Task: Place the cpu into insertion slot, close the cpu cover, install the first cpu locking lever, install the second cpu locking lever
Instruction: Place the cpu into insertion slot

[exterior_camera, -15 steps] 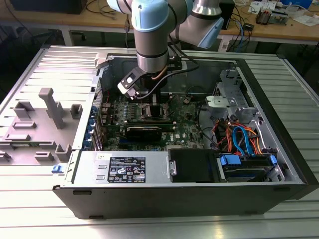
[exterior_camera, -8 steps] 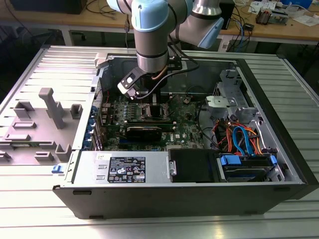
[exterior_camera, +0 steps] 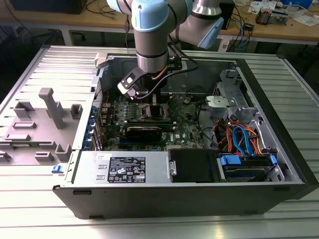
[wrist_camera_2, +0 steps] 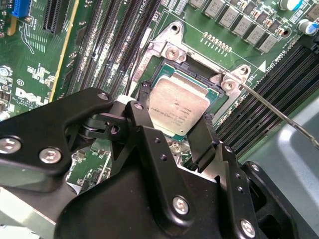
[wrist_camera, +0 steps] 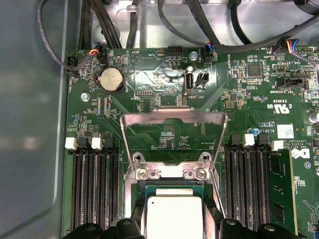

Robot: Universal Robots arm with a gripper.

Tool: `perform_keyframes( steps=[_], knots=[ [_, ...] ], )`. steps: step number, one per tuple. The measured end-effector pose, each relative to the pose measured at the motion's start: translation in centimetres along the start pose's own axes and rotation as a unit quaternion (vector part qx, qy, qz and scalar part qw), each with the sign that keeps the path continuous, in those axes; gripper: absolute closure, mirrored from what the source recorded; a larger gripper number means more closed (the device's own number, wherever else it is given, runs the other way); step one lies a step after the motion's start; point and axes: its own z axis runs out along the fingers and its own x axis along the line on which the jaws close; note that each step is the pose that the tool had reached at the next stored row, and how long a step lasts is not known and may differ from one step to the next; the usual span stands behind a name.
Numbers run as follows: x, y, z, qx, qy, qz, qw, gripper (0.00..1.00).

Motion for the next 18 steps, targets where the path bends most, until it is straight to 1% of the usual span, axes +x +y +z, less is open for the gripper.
perform_keyframes(
  steps=[3,5,14,18],
  knots=[
    [0.0,0.0,-0.11,0.0,0.0001,0.0,1.0,0.45],
    [0.0,0.02,-0.32,-0.0002,0.0,0.0,1.0,0.45],
    [-0.01,0.0,-0.16,-0.0001,-0.0005,0.002,1.0,0.45],
    [-0.01,0.01,-0.07,-0.0001,-0.0016,0.002,1.0,0.45]
  ],
)
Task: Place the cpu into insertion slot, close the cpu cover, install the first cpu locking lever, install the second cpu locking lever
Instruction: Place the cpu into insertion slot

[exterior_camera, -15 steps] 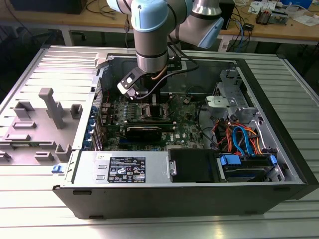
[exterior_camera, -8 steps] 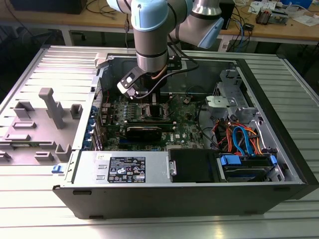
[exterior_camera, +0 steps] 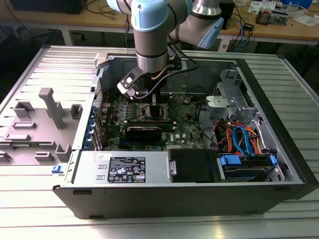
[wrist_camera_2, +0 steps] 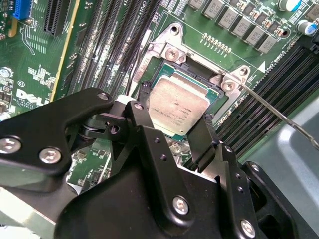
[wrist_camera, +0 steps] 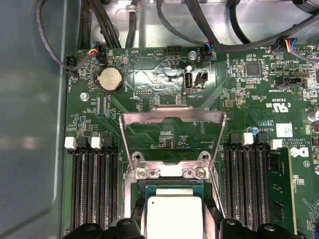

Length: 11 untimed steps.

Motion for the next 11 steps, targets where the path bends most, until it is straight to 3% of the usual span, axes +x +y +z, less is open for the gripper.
perform_keyframes(
  steps=[11],
  knots=[
    [0.0,0.01,0.22,0.0,-0.0011,0.0,1.0,0.45]
  ],
)
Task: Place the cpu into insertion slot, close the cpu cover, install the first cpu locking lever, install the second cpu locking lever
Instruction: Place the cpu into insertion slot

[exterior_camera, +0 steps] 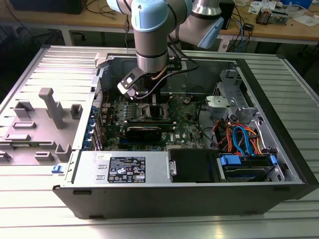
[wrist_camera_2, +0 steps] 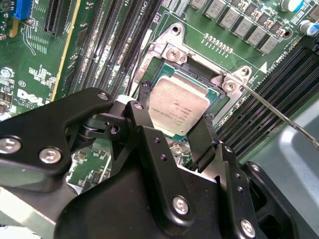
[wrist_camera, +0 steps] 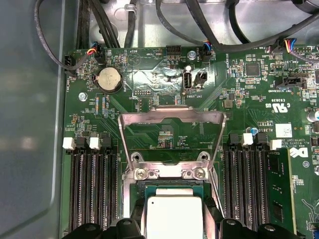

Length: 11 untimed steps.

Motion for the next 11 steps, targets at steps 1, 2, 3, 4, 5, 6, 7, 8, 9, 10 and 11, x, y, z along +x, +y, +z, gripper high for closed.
perform_keyframes(
  steps=[1,2,3,4,5,6,7,8,9,10,11],
  knots=[
    [0.0,0.0,0.01,-0.0001,0.0001,0.0,1.0,0.45],
    [0.0,0.0,0.01,-0.0001,0.0001,0.0,1.0,0.45],
    [0.0,0.0,0.01,-0.0001,0.0001,0.0,1.0,0.45],
    [0.0,0.0,0.01,-0.0001,0.0001,0.0,1.0,0.45],
    [0.0,0.0,0.01,-0.0001,0.0001,0.0,1.0,0.45],
    [0.01,0.0,0.02,-0.0002,0.0002,0.0,1.0,0.45],
    [0.02,0.01,0.06,-0.0004,0.0009,0.0,1.0,0.45],
    [0.03,0.01,0.08,-0.0004,0.0009,0.0,1.0,0.39],
    [0.02,0.01,0.05,-0.0003,0.0005,0.0,1.0,0.33],
    [0.0,0.0,0.03,-0.0001,0.0002,0.0,1.0,0.33],
    [0.0,0.0,0.03,-0.0001,0.0002,0.0,1.0,0.33]
  ],
)
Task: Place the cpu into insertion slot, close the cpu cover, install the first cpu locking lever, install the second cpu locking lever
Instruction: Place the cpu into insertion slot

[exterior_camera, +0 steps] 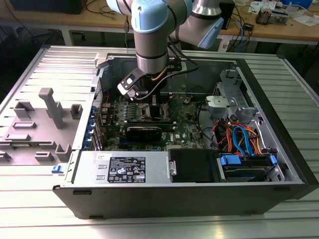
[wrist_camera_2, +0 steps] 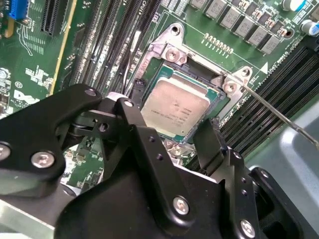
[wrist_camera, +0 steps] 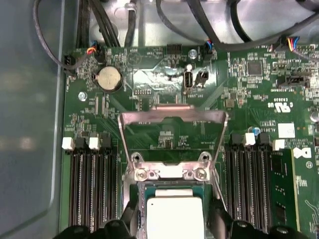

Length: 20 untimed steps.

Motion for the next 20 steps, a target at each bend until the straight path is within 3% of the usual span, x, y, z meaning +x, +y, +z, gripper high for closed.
perform_keyframes(
  steps=[8,14,20],
  knots=[
    [0.01,0.01,-0.09,0.0006,-0.0004,0.005,1.0,0.33],
    [0.12,0.02,-0.08,0.0006,-0.0023,0.025,0.9997,0.33],
    [0.33,0.03,-0.04,0.0005,-0.0022,0.025,0.9997,0.33]
  ],
)
